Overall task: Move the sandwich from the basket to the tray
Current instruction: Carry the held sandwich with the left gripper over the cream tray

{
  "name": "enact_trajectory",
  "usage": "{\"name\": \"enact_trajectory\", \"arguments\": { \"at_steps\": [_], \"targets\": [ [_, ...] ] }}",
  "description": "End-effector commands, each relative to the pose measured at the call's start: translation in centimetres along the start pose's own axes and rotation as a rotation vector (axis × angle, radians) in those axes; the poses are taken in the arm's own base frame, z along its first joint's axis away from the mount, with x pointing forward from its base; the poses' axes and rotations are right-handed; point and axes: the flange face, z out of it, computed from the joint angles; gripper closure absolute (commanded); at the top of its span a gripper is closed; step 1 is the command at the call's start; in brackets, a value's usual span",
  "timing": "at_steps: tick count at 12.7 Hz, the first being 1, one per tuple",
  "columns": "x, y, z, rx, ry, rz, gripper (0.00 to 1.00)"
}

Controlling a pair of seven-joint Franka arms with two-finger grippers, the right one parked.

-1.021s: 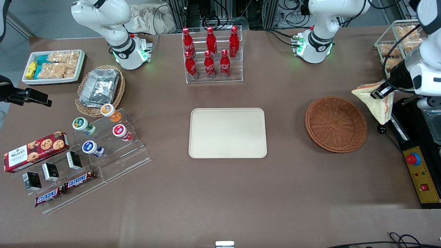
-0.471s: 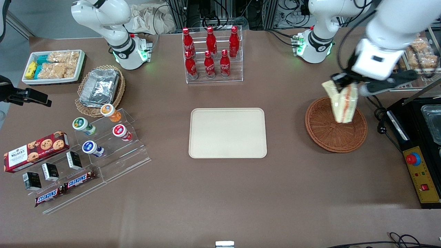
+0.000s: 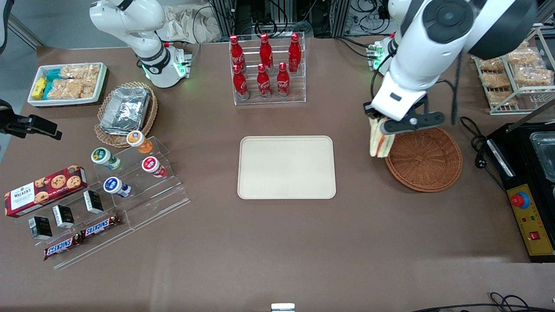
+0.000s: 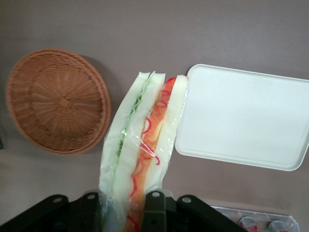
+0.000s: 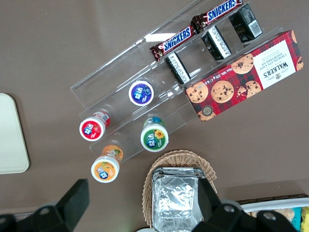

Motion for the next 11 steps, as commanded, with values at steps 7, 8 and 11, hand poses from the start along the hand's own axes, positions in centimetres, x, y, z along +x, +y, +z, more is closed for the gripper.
{"name": "enact_trajectory", "arguments": {
  "at_steps": [7,8,11],
  "targets": [
    [-0.6,8.5,14.9,-0.031,0.072,0.006,1.0],
    [-0.8,8.9,16.9,-0.043,0.071,0.017,1.0],
    [-0.7,10.4,22.3,-0.02,0.047,0.064,1.0]
  ]
}}
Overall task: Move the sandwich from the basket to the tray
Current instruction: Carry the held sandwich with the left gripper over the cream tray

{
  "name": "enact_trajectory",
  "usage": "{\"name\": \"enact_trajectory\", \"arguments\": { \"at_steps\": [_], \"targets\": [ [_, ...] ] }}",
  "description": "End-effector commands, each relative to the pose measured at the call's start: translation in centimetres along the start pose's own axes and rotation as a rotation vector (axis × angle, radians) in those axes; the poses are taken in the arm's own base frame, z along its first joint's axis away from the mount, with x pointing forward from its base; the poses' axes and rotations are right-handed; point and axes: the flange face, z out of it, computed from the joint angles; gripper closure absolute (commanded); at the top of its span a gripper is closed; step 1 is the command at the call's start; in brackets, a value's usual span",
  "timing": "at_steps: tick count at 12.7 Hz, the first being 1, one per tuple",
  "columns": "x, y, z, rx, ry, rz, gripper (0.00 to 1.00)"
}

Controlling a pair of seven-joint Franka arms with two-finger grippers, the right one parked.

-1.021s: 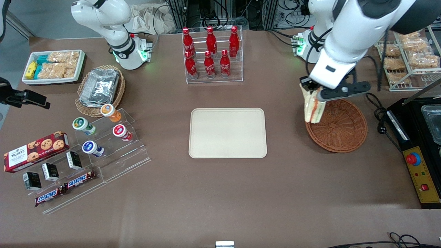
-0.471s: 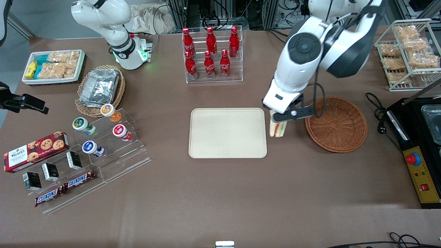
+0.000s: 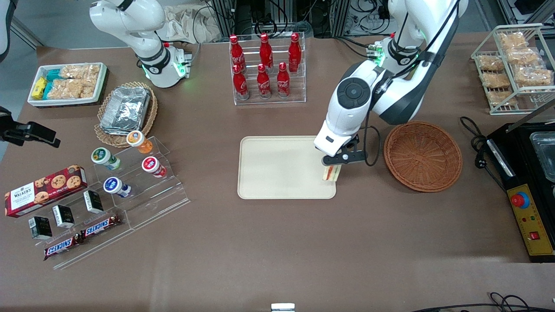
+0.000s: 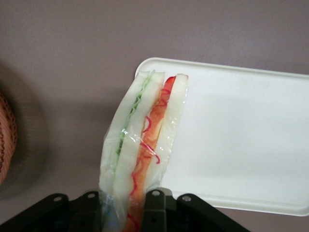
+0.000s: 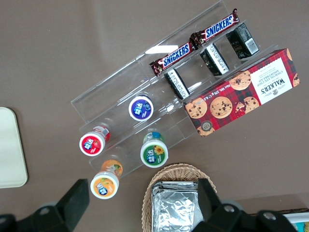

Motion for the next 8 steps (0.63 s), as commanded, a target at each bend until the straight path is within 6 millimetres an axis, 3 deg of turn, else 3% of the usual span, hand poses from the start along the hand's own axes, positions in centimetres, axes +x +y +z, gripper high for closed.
{"name": "enact_trajectory", "arguments": {
  "at_steps": [1,4,8],
  "targets": [
    [0.2,1.2,3.7,0.01,0.004,0.013,1.0],
    [-0.5,2.5,7.8,0.044,-0.005,0.039,1.0],
    [-0.7,3.2,11.8,0.061,0.013,0.033,1.0]
  ]
}}
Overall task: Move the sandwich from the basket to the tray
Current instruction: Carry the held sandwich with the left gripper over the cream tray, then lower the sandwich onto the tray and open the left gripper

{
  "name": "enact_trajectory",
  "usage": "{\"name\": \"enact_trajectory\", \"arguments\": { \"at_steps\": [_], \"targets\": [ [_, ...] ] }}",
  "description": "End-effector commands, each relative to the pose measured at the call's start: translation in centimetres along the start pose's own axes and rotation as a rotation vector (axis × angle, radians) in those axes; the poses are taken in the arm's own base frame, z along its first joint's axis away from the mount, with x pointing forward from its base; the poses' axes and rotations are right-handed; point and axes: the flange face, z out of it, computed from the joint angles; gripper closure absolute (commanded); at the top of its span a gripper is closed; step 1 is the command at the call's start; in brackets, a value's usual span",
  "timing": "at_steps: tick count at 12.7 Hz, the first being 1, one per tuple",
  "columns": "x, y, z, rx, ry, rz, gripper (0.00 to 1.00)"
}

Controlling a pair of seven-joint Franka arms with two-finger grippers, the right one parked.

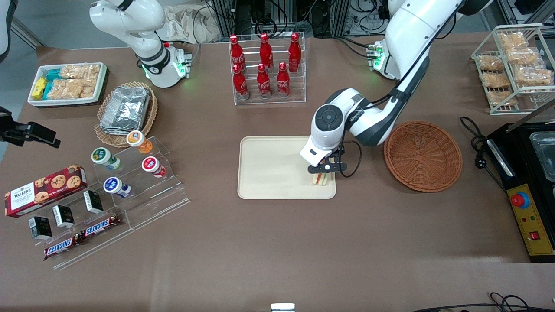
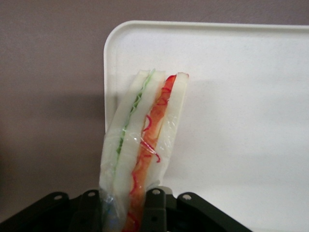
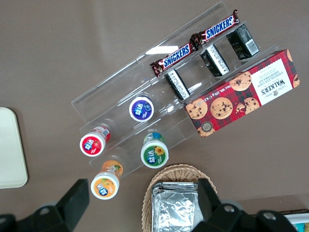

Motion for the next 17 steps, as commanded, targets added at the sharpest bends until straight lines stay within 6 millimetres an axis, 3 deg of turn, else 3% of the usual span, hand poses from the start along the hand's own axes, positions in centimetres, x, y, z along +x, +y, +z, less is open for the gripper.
{"name": "enact_trajectory", "arguments": {
  "at_steps": [1,2,3,5,17],
  "targets": [
    [0.19,0.8,1.6,0.007,0.032,-0.015,1.0],
    [0.25,0.87,2.06,0.011,0.034,-0.009,1.0],
    [0.33,0.89,2.2,0.015,0.038,-0.002,0.83],
    [0.12,1.11,2.55,0.021,0.038,0.01,0.0],
    [0.42,1.08,2.18,0.021,0.048,0.007,0.0]
  ]
}}
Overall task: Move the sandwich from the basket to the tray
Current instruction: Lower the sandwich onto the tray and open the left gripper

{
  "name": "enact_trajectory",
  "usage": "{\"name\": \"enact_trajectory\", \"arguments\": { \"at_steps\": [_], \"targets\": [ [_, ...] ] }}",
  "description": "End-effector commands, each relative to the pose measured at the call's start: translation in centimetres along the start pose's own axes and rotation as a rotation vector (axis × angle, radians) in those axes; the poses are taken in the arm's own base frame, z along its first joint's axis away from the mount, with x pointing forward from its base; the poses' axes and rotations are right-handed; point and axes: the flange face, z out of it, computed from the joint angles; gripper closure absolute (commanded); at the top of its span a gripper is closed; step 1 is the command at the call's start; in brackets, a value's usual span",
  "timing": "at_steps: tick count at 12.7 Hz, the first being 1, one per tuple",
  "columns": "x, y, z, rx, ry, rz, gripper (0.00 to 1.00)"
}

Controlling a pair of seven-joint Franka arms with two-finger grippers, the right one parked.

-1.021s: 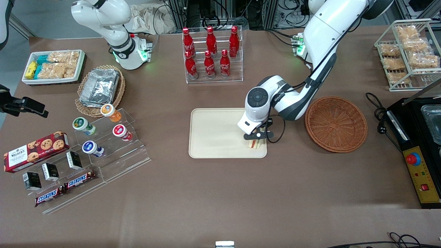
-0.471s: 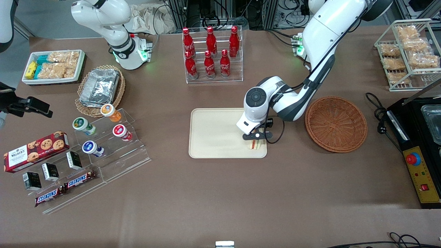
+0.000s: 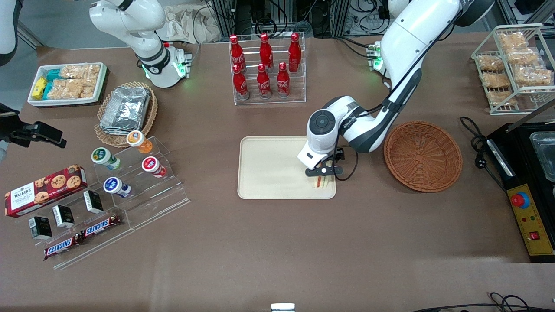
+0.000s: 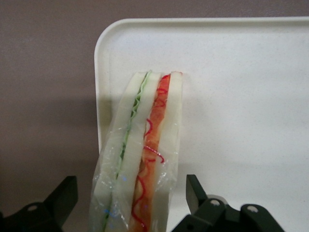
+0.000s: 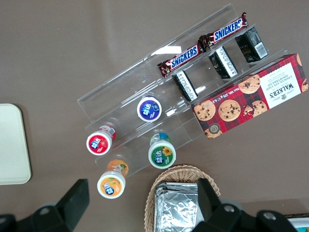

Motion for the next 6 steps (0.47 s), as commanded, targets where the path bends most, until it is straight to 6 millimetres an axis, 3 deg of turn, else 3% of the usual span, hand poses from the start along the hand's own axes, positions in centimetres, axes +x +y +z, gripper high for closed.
{"name": "enact_trajectory", "arguments": {
  "at_steps": [1,4,6],
  "targets": [
    [0.4,0.5,-0.3,-0.003,0.019,-0.018,0.0],
    [1.1,0.1,-2.1,-0.011,0.037,-0.036,0.0],
    [1.7,-0.3,-4.9,-0.02,0.058,-0.056,0.0]
  ]
}}
